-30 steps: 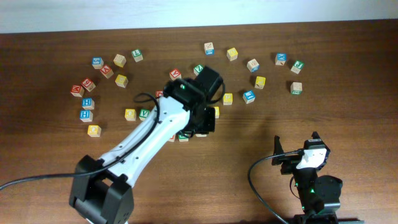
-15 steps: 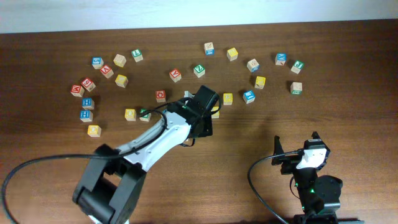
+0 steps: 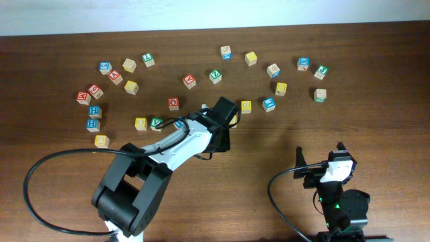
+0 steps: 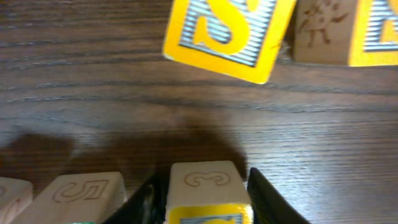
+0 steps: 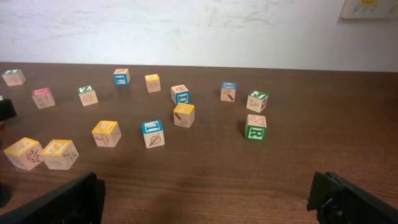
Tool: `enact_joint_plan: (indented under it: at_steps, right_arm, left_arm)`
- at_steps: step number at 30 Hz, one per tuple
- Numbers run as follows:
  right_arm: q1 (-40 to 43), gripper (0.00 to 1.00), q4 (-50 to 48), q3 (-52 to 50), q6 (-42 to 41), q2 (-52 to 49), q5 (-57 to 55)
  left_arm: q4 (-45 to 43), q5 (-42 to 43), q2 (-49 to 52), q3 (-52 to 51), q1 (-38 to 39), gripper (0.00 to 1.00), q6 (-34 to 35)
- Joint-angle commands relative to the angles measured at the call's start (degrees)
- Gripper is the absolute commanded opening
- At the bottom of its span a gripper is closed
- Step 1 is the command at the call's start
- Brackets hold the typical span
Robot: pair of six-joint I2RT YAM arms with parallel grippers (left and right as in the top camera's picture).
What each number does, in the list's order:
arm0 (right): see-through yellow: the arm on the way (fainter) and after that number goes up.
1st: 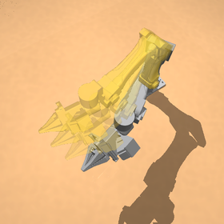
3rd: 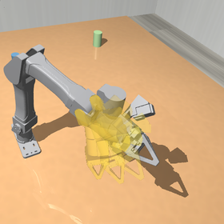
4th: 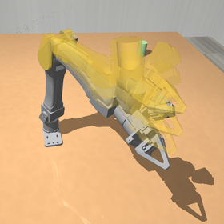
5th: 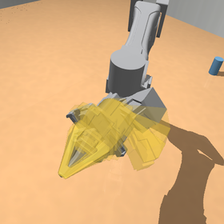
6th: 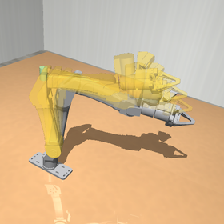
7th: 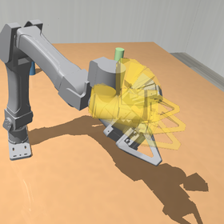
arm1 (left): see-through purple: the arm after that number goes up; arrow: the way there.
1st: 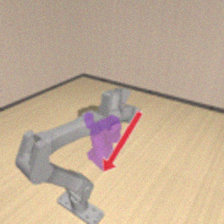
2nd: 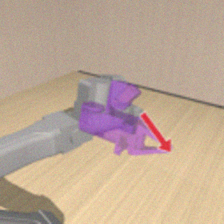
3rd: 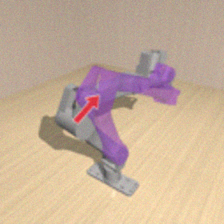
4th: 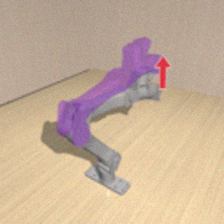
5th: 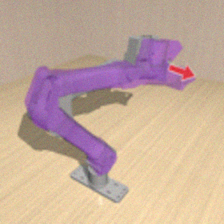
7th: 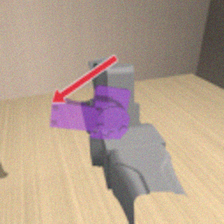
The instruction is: Spell out ICRA
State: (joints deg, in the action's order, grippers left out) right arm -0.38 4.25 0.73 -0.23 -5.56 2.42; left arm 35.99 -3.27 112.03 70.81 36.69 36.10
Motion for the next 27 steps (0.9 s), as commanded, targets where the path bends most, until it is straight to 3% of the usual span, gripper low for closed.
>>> enact_joint_plan:
  at_steps: [1,10,16,17,18,21,27]
  right_arm:
    - [-0.31,0.98,0.17,-0.42,-0.46,0.31,-0.26]
    - [-0.31,0.98,0.17,-0.42,-0.46,0.31,-0.26]
    - [-0.31,0.98,0.17,-0.42,-0.46,0.31,-0.26]
    - [-0.31,0.98,0.17,-0.42,-0.46,0.31,-0.26]
    - [-0.31,0.98,0.17,-0.42,-0.46,0.31,-0.26]
    - [-0.31,0.98,0.17,-0.42,-0.46,0.31,-0.26]
    - [-0.31,0.98,0.17,-0.42,-0.46,0.31,-0.26]
  left_arm:
    - [0.15,0.5,0.83,-0.15,0.02,0.39,0.31]
    - [9.09,0.48,0.83,13.18,-1.36,0.42,-1.88]
    - [26.53,0.48,0.79,33.07,-8.79,0.38,-4.04]
    - [29.42,0.48,0.79,36.11,-10.01,0.45,-6.58]
    - [31.39,0.46,0.79,38.29,-10.99,0.71,-8.44]
    - [34.21,0.31,0.79,40.35,-16.41,0.99,-11.34]
    - [33.92,5.64,0.81,39.87,-21.29,0.99,-11.32]
